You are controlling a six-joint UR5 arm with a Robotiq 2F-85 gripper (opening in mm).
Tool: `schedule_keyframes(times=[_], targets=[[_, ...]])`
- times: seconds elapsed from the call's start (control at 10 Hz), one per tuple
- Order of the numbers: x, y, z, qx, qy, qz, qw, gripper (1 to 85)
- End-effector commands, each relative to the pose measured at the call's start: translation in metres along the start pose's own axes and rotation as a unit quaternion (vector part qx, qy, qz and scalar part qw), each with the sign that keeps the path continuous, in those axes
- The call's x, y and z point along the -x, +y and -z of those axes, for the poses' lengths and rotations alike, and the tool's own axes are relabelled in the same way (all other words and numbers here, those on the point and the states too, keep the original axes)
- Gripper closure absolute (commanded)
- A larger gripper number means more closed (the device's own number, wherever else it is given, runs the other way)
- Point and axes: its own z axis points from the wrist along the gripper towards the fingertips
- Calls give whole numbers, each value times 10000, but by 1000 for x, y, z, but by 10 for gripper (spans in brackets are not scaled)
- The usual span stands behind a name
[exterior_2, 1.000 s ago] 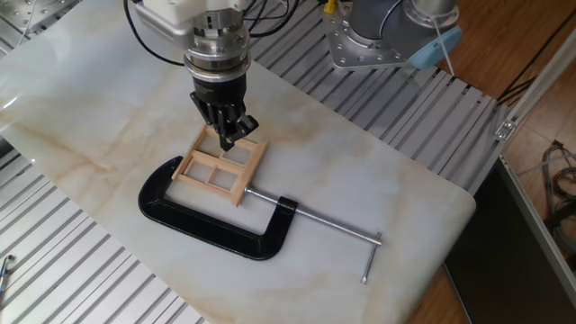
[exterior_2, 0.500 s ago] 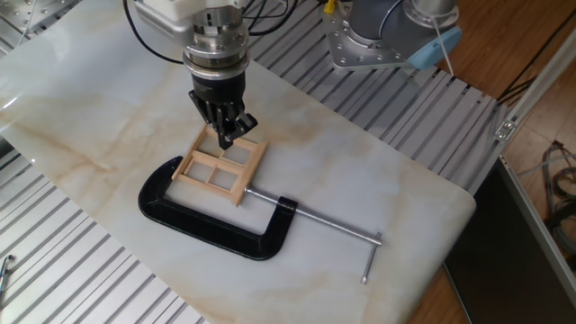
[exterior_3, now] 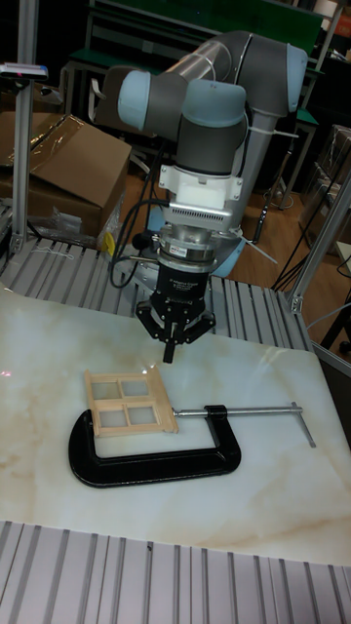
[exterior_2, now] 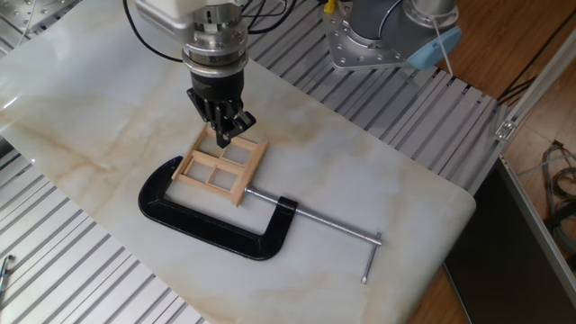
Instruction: Close a sliding window
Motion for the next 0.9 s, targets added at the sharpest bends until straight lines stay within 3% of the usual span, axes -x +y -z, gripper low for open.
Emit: schedule_keyframes(times=[0.0,0.2,0.4,0.6,0.8], targets=[[5,-7,1,-103,-105,126,9998,850],[-13,-8,1,-117,241,166,9995,850],[-34,-17,4,-300,647,46,9974,850],[-41,-19,5,-353,773,-185,9962,850],[-36,-22,4,-400,680,-161,9968,850]])
